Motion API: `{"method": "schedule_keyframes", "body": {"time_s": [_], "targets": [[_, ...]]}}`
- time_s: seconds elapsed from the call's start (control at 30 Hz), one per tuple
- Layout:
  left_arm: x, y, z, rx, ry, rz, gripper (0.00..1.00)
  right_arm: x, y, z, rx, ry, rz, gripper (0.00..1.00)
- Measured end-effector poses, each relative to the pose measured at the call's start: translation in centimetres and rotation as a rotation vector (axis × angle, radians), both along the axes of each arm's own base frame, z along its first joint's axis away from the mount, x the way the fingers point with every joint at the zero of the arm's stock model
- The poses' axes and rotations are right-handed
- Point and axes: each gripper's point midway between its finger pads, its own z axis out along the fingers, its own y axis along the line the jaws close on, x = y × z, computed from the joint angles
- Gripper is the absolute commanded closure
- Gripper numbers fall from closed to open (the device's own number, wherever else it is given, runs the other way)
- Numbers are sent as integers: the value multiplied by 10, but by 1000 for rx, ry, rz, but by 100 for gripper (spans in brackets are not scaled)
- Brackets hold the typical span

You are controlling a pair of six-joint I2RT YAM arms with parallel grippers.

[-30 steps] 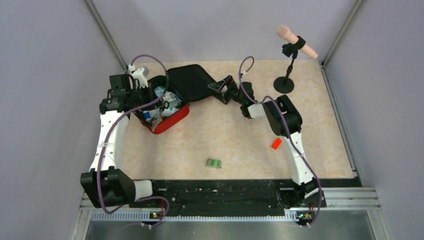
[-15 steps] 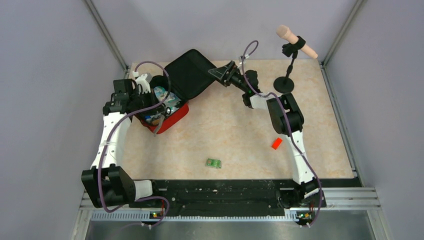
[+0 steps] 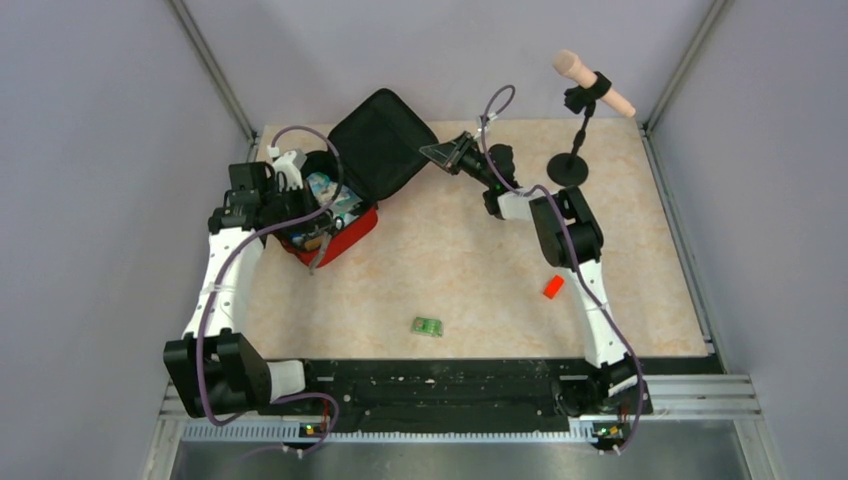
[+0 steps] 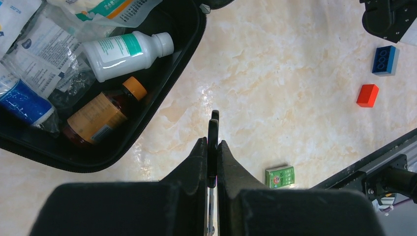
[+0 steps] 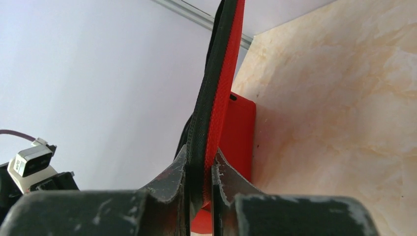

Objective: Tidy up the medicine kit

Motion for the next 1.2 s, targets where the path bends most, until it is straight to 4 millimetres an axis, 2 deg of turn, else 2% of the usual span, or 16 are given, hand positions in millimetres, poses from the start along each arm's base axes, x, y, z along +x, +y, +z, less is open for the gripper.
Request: {"method": "schedule_keyframes", "body": {"time_s": [0.27, 0.33, 0.43, 0.53, 0.7, 0.8, 0.87, 0.9, 0.97, 1.03, 1.1, 1.2], "targets": [[-9, -4, -4, -16, -4, -6, 100, -2, -1, -8, -39, -24, 4, 100], [-7, -5, -1, -29, -12, -6, 100, -8, -4, -16, -77, 14, 4, 100], [-4, -7, 3, -46, -25, 1, 100, -25, -11, -17, -136, 69, 17, 100], [3, -8, 5, -74, -20, 22, 100, -46, -19, 2, -198, 67, 29, 100], [18, -15, 13, -169, 2, 80, 100, -95, -42, 53, -307, -28, 12, 100], [25, -25, 30, -243, 1, 112, 100, -126, -56, 75, -394, -111, -8, 100], [30, -32, 43, -284, -9, 122, 100, -138, -61, 83, -463, -159, -8, 99], [32, -37, 52, -309, -16, 127, 100, -143, -62, 85, -493, -178, -2, 95], [35, -43, 65, -348, -25, 133, 100, -150, -64, 87, -551, -208, 16, 70], [38, -51, 81, -391, -42, 133, 100, -152, -65, 86, -590, -222, 38, 53], [40, -57, 93, -417, -56, 131, 100, -156, -66, 82, -615, -213, 61, 45], [45, -65, 108, -451, -81, 123, 100, -158, -63, 79, -646, -210, 94, 45]]}}
